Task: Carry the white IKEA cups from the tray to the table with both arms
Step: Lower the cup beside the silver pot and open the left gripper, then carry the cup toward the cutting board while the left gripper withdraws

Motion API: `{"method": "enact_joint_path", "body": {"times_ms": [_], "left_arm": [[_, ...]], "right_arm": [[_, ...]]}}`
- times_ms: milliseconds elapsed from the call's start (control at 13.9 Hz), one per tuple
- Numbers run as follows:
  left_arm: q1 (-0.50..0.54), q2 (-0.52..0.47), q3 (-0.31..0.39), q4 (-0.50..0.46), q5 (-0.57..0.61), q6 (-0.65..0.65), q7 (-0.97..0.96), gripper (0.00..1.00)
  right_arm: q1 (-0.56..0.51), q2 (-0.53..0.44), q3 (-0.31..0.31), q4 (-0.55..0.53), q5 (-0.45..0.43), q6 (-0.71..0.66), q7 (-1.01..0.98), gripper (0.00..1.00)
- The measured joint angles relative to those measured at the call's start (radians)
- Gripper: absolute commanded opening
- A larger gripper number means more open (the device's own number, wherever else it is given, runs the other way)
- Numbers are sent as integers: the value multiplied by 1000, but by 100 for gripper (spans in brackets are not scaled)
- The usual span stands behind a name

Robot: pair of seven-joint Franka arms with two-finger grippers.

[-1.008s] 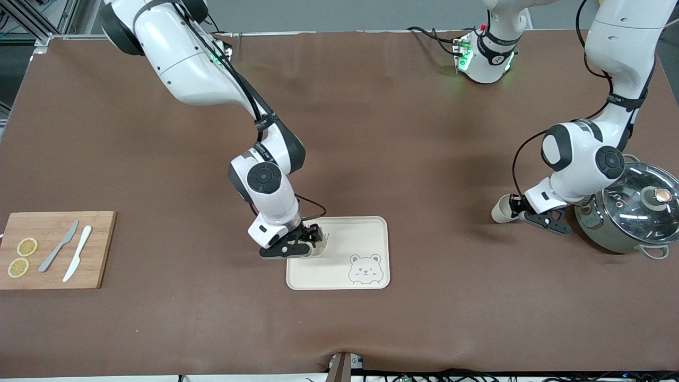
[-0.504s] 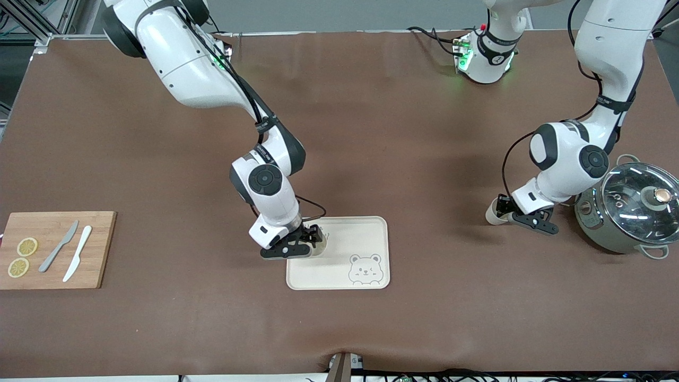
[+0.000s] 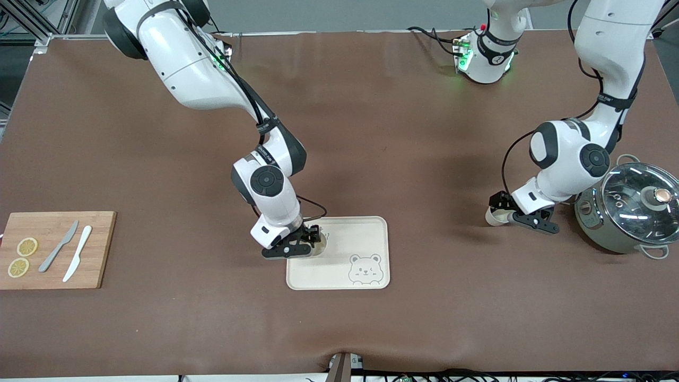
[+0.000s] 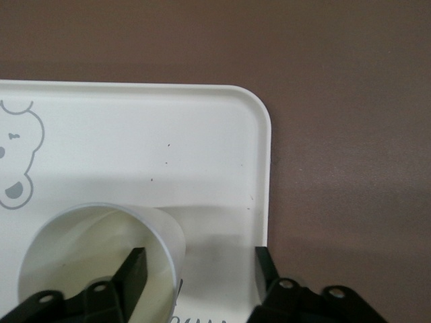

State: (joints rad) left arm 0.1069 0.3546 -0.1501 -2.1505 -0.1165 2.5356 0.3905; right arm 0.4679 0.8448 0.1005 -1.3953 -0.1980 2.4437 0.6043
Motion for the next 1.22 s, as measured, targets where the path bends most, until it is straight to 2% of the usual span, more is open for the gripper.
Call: {"method": "enact_joint_path", "body": {"times_ms": [72, 216, 288, 432, 792, 1008, 1225], "left_arm": [[-1, -29, 0, 12, 0, -63, -6, 100], [-5, -82, -3, 33, 0, -162, -47, 100], [-12, -100, -7, 46, 1, -197, -75, 100], [-34, -117, -14, 94, 22, -271, -159, 100], [-64, -80, -18, 305, 55, -367, -286, 100], [-58, -45, -14, 500, 55, -520, -421, 100], [-64, 13, -15, 694, 55, -672, -551, 100]], "right_arm": [[0, 0, 0, 0, 0, 0, 0, 35], [0, 0, 0, 0, 0, 0, 0, 21], [0, 0, 1, 0, 0, 0, 0, 11], [2, 0, 3, 0, 0, 0, -1, 0], [4, 0, 6, 6, 0, 0, -1, 0], [4, -1, 6, 15, 0, -15, -1, 0], [3, -15, 6, 54, 3, -114, 0, 0]]}}
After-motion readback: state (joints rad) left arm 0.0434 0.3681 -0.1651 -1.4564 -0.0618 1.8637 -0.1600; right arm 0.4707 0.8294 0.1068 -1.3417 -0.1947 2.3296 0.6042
